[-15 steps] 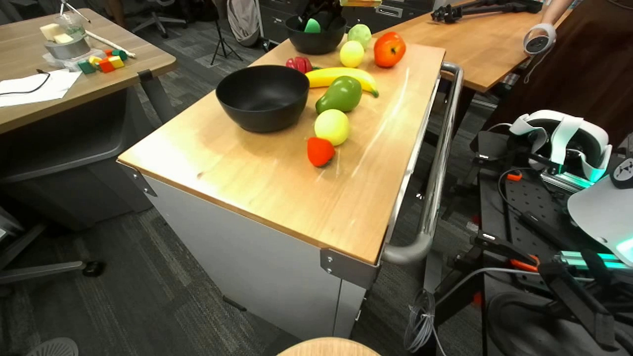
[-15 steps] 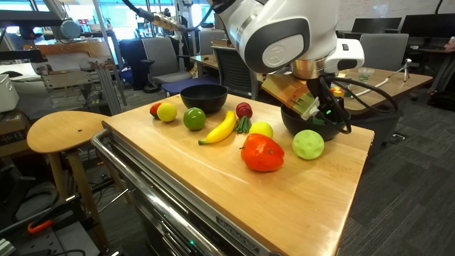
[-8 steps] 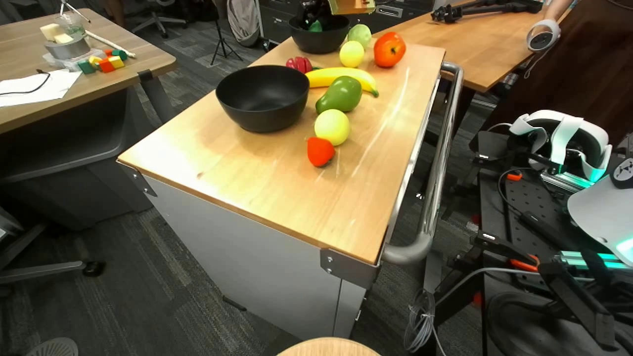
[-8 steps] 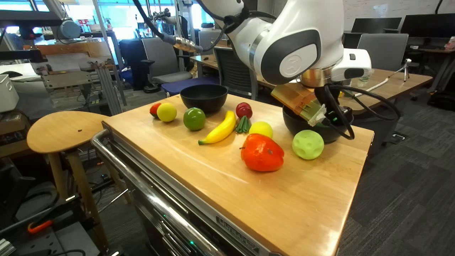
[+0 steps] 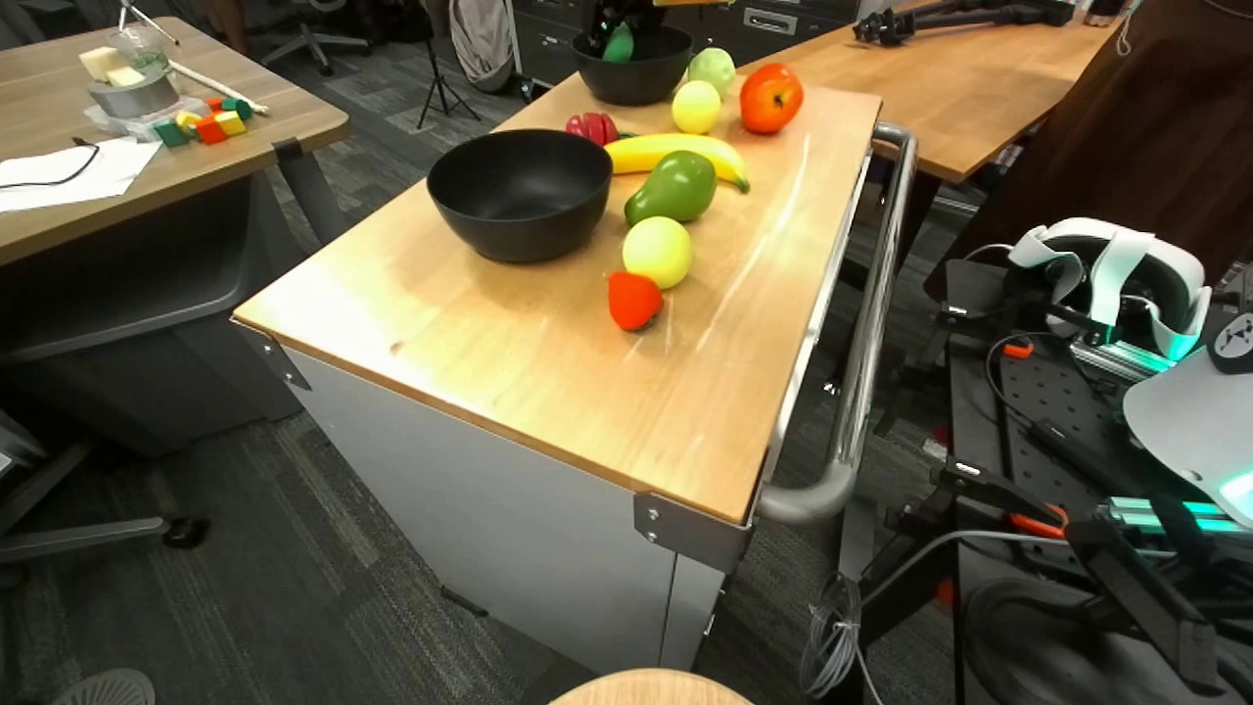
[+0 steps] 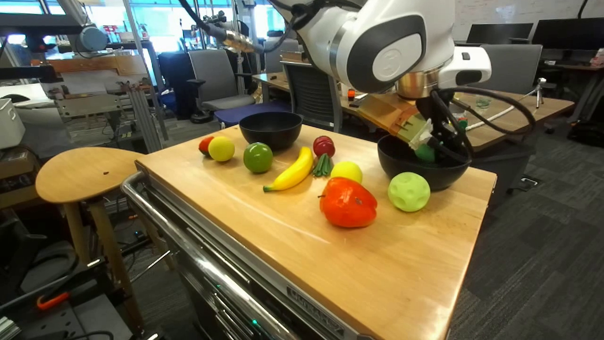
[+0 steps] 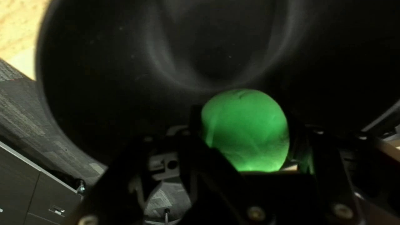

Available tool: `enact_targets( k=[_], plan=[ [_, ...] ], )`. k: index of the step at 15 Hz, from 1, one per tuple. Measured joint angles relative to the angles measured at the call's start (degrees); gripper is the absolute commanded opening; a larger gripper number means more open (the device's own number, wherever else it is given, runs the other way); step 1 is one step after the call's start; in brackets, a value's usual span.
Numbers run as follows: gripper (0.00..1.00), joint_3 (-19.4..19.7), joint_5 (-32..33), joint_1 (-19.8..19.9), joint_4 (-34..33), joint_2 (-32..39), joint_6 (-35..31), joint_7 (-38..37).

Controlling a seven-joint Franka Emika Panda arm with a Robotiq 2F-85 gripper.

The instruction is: Remove the fruits and vegetables from the two black bowls

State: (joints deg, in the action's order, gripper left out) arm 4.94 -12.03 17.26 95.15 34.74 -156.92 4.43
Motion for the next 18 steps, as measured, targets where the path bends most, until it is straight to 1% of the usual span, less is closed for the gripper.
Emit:
enact_targets(
  k=[3,5,6,8,12,18],
  plan=[
    [0.31,-4.1,-1.1,2.1,4.3,-7.2,4.0,6.2],
    [0.31,-6.8,-4.5,3.9,8.6,-13.0,6.4,12.6],
    [0.31,-7.6,-6.3,4.5,10.8,-15.8,8.0,16.0],
    [0.31,-7.8,-9.6,5.1,15.2,-20.8,11.7,22.8],
    [0.31,-5.7,-12.6,5.0,25.2,-28.6,17.0,36.9],
    [0.31,1.5,-12.9,2.5,40.8,-36.8,16.9,60.2]
  ],
)
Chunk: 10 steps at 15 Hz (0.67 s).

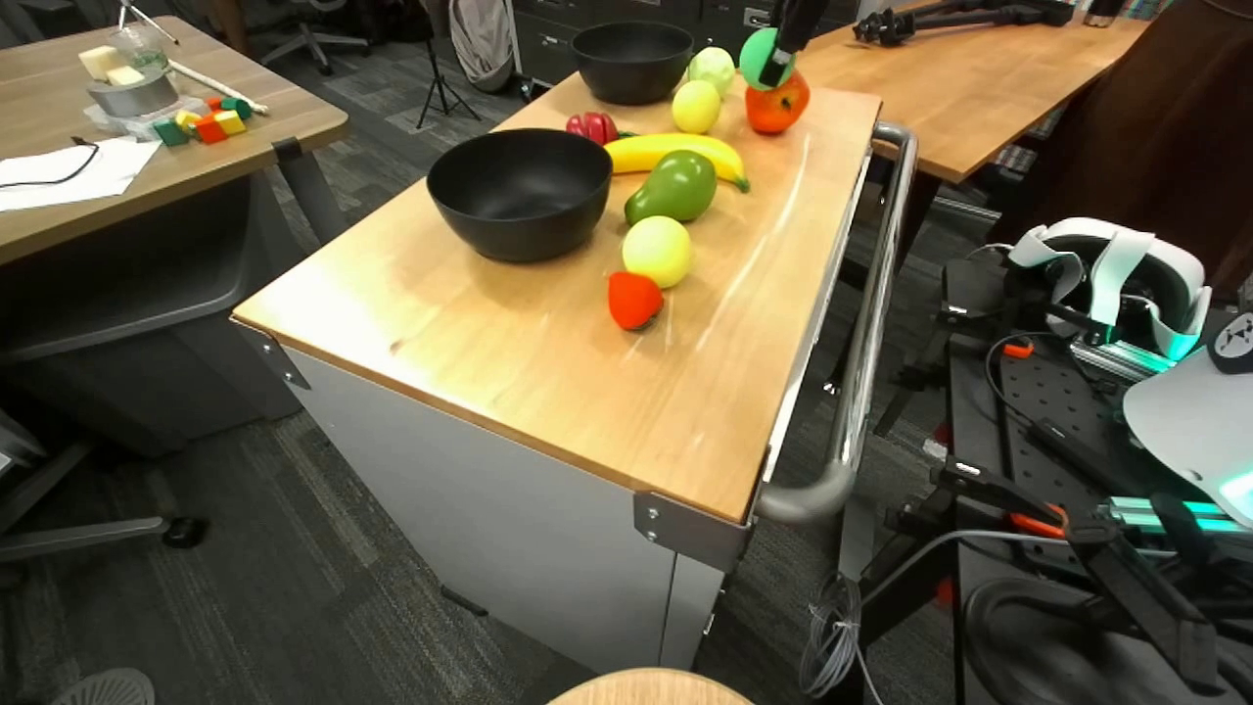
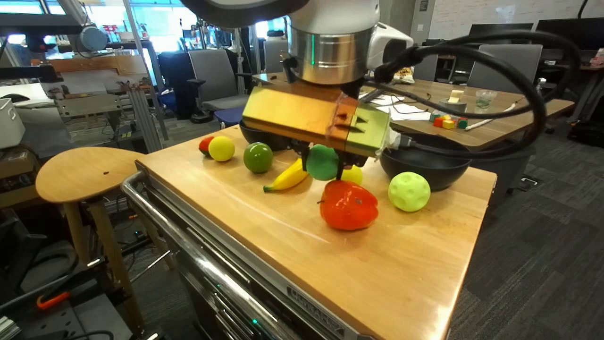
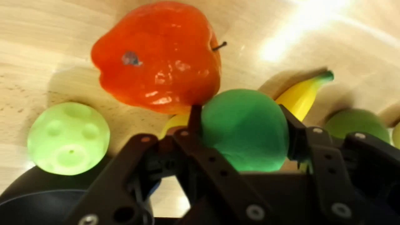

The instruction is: Remove the fruits and vegetables from the two black bowls

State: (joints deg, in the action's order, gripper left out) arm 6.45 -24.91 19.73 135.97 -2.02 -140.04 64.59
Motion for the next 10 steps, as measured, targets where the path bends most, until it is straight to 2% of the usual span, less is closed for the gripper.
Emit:
enact_targets(
  k=[5,10],
  plan=[
    [0.31,3.8,-0.1,-4.6,9.2,-7.7,0.1,14.9],
    [0.31,4.2,0.0,-11.3,11.9,-10.1,-1.3,21.5]
  ],
)
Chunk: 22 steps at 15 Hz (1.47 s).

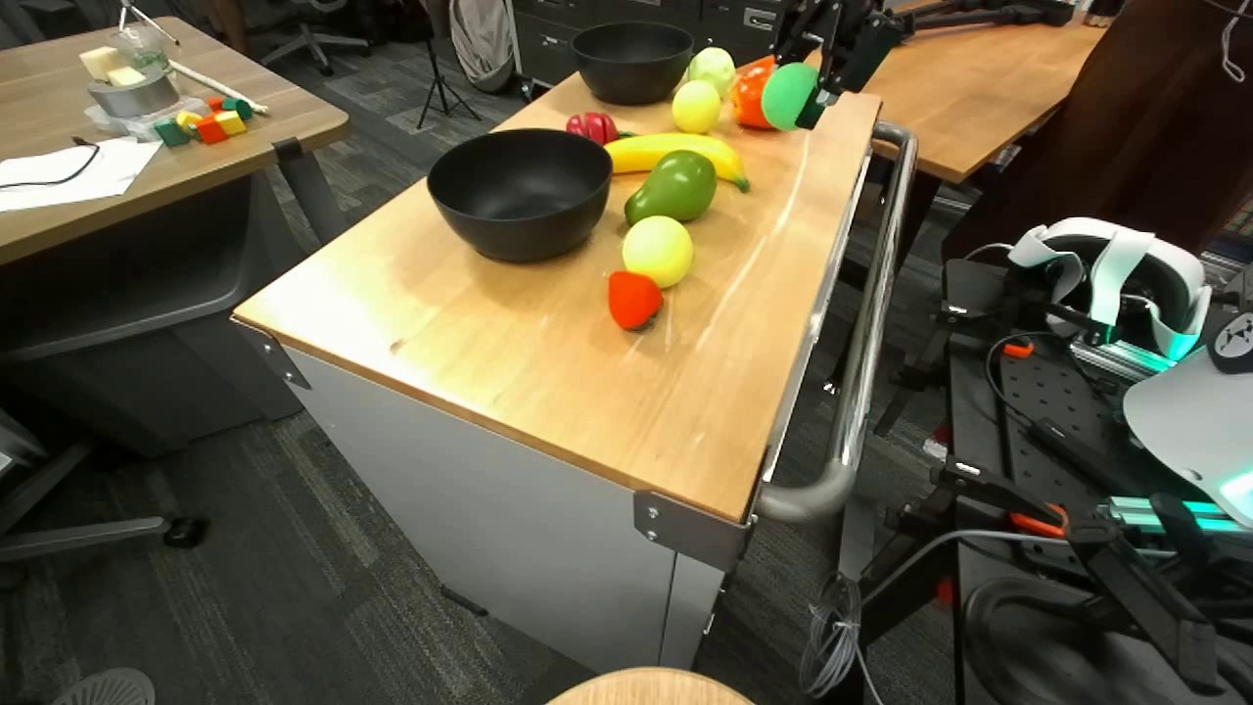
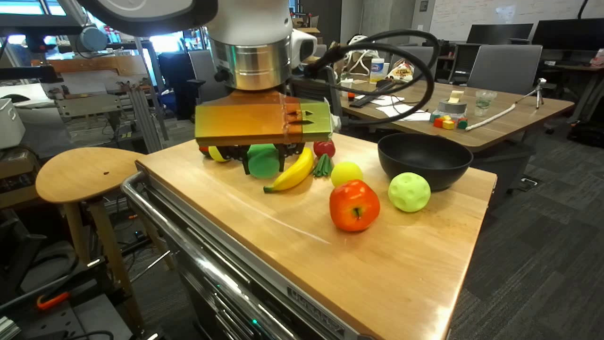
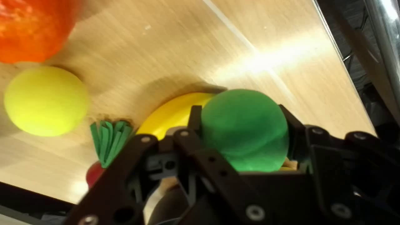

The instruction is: Remove the fruits and vegetables from the two black bowls

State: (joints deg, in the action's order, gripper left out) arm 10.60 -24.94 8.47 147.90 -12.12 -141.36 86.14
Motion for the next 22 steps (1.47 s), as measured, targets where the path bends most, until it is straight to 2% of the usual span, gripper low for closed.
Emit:
enact_targets(
  k=[4,8,9,10,12,15,17,20,22],
  plan=[
    [0.31,0.0,0.0,-4.3,-0.6,2.2,0.0,1.6],
    [0.31,-0.7,0.0,-5.9,-0.6,6.1,-0.4,2.3],
    [0.71,-1.0,0.0,-6.0,-0.6,7.0,-1.2,2.6],
    [0.83,-1.4,0.0,-6.1,-0.5,7.9,-2.3,2.7],
    [0.97,-2.1,0.0,-6.1,-0.5,9.4,-4.7,3.0],
    [1.0,-3.0,-0.2,-6.1,-0.4,10.2,-7.4,5.2],
    [1.0,-3.3,-2.1,-6.1,0.4,8.8,-7.8,9.5],
    [1.0,-3.3,-7.8,-7.0,3.9,1.5,-7.3,16.8],
    [1.0,-2.8,-12.1,-8.5,5.9,-4.7,-4.0,18.0]
  ],
)
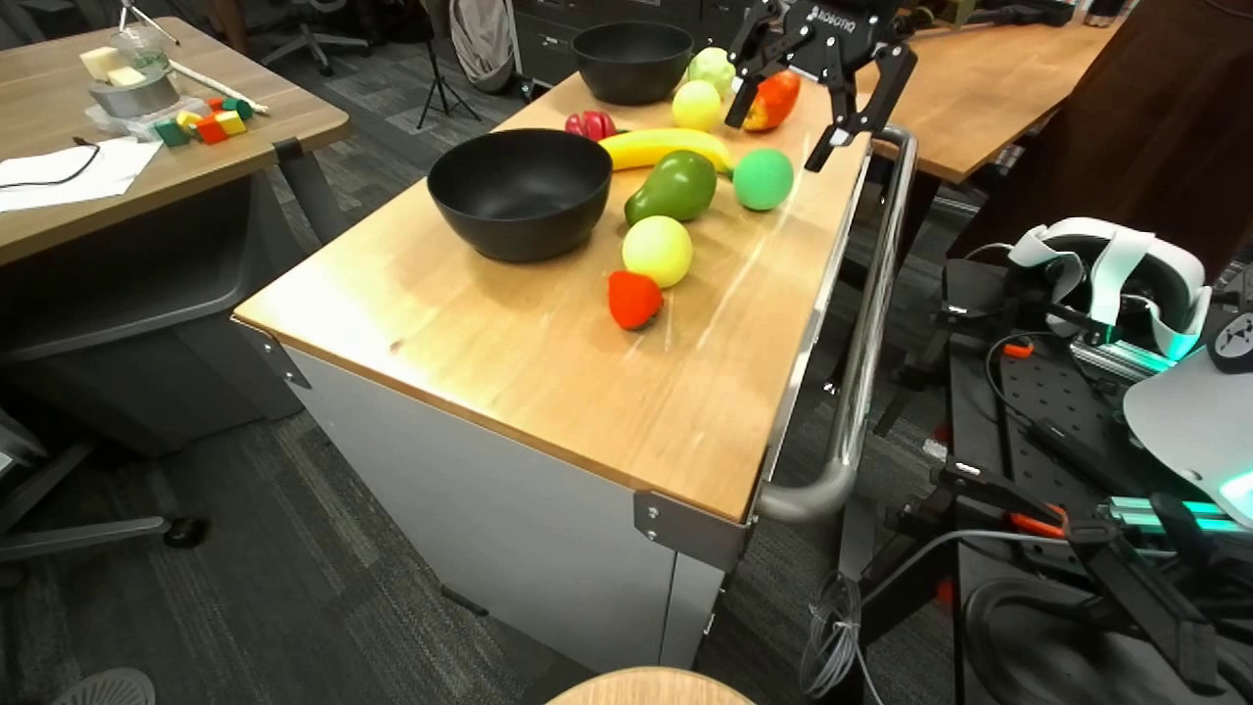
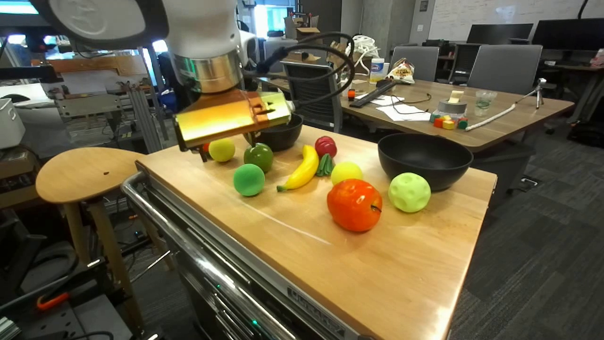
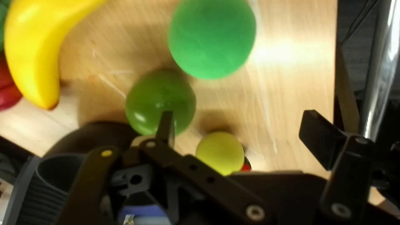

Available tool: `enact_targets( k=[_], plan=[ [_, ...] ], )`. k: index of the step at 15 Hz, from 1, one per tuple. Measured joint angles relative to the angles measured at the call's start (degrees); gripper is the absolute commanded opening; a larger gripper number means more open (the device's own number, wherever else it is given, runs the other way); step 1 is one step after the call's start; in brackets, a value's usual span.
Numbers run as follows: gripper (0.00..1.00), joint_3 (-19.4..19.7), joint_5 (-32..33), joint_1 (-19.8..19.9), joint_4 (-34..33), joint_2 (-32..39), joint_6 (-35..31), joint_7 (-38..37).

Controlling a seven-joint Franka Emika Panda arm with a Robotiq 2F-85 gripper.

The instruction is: Remove the fruits and vegetables from the two black bowls

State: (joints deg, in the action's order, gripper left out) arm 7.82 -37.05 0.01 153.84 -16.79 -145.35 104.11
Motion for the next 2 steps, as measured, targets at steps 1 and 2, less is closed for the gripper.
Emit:
enact_targets(
  k=[1,2],
  plan=[
    [1.0,0.2,-0.2,-0.3,0.5,-1.9,0.9,-0.2],
    [1.0,0.3,0.0,-0.3,0.7,-2.4,0.9,-0.3]
  ],
)
